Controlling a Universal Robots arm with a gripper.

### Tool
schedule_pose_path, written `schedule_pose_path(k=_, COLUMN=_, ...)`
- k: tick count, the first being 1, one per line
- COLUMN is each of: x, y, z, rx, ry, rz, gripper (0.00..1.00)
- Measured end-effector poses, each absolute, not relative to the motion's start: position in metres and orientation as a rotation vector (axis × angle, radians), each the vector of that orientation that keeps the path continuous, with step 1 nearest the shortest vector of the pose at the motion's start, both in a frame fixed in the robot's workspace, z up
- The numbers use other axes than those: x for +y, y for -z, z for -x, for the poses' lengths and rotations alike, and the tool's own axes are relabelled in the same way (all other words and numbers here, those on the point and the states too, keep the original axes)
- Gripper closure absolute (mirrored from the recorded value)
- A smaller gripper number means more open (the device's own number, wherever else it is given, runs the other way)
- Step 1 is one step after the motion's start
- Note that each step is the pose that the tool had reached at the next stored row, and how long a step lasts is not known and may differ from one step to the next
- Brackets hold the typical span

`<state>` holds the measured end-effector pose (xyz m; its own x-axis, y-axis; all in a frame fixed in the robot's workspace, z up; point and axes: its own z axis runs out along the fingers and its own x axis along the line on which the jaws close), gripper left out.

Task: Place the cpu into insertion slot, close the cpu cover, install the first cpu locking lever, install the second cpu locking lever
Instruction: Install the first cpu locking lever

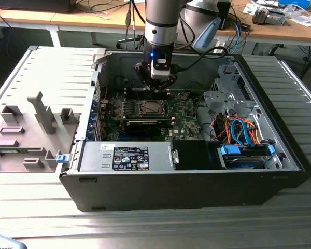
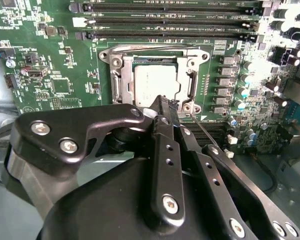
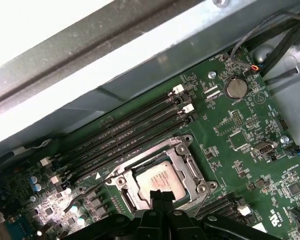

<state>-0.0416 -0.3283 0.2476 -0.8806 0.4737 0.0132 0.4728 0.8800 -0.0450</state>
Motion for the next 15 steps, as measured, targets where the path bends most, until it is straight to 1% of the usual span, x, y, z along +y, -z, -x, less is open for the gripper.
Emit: schedule_pose_path(k=15, x=-0.3283, y=-0.2470, z=0.0416, rx=-3.074, ry=-0.043, rz=0.775, gripper=0.89)
